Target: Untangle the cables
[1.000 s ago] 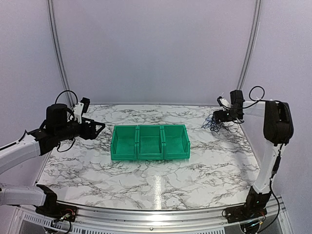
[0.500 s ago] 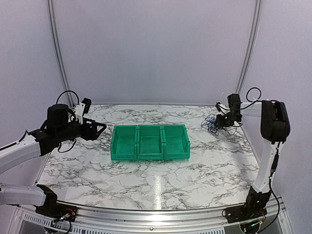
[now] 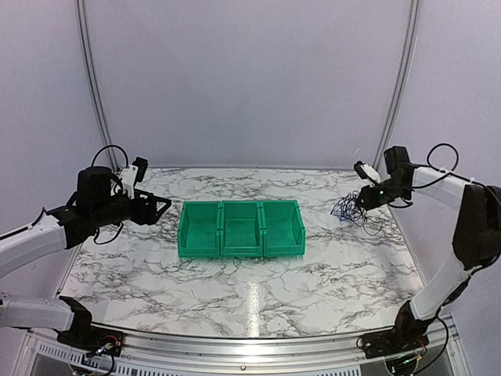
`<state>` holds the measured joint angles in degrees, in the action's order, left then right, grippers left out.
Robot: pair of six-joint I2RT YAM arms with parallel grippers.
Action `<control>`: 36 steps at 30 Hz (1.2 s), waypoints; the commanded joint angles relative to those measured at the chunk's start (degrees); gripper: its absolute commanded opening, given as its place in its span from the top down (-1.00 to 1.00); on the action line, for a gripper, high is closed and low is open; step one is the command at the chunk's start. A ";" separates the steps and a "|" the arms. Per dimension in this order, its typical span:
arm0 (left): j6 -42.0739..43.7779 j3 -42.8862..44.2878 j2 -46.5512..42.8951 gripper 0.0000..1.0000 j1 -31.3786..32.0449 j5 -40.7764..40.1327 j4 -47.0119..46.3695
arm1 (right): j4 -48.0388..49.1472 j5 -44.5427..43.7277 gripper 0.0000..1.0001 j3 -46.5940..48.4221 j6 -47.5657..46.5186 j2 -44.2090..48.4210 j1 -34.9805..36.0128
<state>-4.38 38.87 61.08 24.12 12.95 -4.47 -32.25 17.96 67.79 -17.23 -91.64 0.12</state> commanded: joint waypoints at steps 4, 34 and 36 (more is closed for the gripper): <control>0.87 3.20 0.34 -0.57 0.38 0.55 1.59 | -13.56 7.92 1.00 -11.31 -13.82 13.36 6.99; -2.47 10.82 9.90 -0.46 27.70 -5.80 3.61 | -26.11 4.49 0.11 -7.86 -30.61 18.33 24.27; -3.00 11.71 13.42 -0.47 31.59 -6.98 2.36 | -21.90 1.98 0.14 -11.20 -28.22 17.94 24.22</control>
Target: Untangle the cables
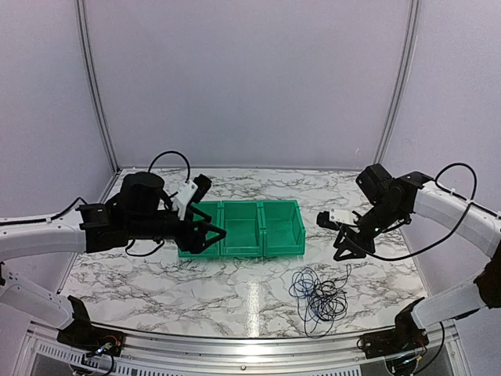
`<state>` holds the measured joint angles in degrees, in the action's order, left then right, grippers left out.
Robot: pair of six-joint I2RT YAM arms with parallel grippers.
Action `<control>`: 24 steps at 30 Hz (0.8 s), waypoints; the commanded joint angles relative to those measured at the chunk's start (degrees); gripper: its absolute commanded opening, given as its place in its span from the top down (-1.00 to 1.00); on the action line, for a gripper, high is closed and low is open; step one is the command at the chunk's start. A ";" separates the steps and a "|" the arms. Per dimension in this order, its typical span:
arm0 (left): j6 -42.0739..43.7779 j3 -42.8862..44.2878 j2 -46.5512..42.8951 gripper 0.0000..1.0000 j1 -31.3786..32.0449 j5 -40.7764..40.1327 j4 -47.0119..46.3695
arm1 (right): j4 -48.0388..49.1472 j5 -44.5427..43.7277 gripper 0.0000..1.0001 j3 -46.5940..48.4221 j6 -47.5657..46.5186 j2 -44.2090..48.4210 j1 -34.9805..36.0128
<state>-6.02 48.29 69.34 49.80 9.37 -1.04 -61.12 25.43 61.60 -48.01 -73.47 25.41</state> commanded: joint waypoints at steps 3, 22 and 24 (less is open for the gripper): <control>-3.74 2.56 10.15 -0.45 9.14 -4.45 -5.66 | 10.71 -4.11 0.15 -6.68 4.99 -4.14 -0.74; -17.26 0.14 21.97 -0.52 15.04 -15.23 -20.48 | 20.40 2.49 0.40 -5.96 10.64 -18.78 4.50; -17.18 -0.06 22.21 -0.51 14.98 -15.40 -20.69 | 20.87 3.42 0.59 -5.97 11.17 -18.78 4.55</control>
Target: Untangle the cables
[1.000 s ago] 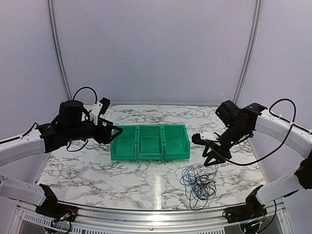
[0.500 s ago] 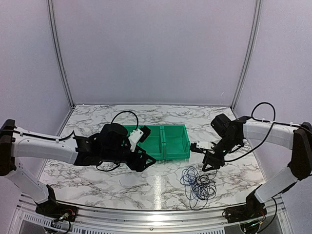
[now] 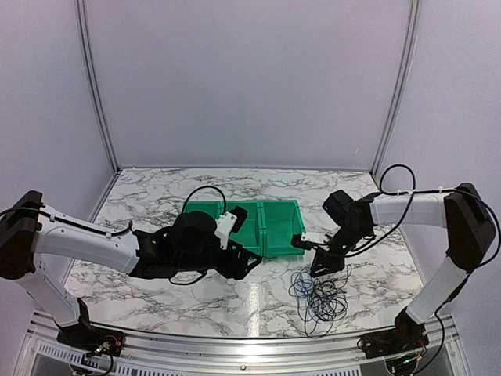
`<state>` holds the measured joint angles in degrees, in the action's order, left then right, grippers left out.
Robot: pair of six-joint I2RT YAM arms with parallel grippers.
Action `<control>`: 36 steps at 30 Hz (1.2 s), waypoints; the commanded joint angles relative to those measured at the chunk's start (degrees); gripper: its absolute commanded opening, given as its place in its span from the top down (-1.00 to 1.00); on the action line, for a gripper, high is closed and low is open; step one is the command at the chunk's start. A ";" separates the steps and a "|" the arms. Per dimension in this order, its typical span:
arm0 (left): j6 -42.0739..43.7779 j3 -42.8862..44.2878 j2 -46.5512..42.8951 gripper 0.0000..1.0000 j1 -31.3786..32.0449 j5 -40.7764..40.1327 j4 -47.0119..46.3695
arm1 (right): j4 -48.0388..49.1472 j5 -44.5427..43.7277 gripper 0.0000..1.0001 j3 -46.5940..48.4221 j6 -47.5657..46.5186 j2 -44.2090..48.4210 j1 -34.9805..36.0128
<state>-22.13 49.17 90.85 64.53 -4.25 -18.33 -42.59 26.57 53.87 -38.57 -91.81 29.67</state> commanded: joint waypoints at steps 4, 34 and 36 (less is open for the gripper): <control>-0.71 -0.79 1.95 -0.51 0.32 -1.12 -3.77 | 2.23 4.67 0.83 2.68 2.81 1.22 0.27; 2.35 7.41 11.72 0.89 1.91 7.30 -16.27 | -4.68 14.25 0.96 12.65 0.30 8.70 6.89; 1.39 5.50 10.37 1.00 1.91 6.59 -16.22 | -1.82 12.10 0.50 9.30 0.31 9.19 6.84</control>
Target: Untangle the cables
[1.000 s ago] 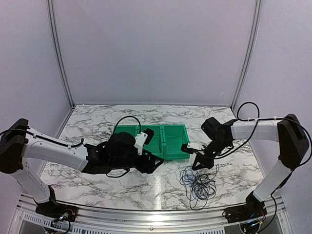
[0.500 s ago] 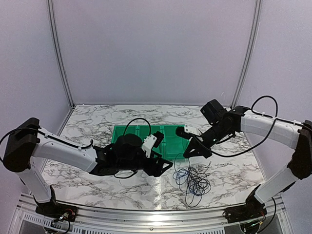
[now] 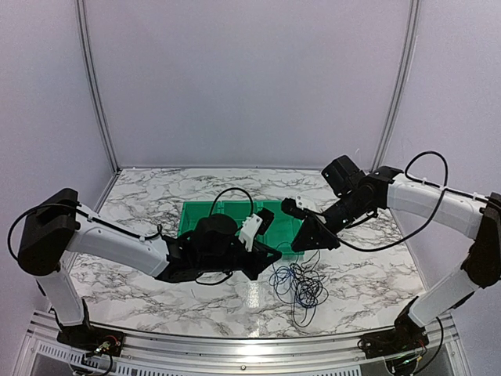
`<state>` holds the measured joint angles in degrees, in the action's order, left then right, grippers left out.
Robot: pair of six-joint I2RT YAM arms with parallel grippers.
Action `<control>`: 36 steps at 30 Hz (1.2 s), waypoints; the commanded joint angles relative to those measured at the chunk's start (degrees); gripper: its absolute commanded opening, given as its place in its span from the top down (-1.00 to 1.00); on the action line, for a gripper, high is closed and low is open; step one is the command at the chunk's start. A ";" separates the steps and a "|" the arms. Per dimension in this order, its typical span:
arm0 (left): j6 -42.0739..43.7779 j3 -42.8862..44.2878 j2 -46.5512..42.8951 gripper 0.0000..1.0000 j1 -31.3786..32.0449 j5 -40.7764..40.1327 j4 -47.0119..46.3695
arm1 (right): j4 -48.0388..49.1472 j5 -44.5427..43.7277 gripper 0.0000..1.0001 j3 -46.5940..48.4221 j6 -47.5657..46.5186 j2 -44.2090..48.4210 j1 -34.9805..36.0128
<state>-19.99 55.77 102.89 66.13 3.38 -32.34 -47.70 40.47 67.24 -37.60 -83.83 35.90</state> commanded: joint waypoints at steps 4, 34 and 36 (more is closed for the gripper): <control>-3.45 -6.34 -6.00 1.00 0.32 -3.01 -2.26 | 8.16 -4.98 -0.32 -10.70 -2.12 2.18 0.80; 10.48 11.58 -44.37 1.00 2.07 -23.42 37.24 | 24.51 -23.94 0.53 -21.65 1.83 -11.29 9.45; 14.01 16.17 -44.30 1.00 2.07 -24.95 40.60 | 24.50 -24.10 0.53 -21.80 1.97 -10.95 9.37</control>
<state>-15.18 64.93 59.44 67.99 -17.15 -4.21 -22.44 20.29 46.57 -36.16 -93.27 45.15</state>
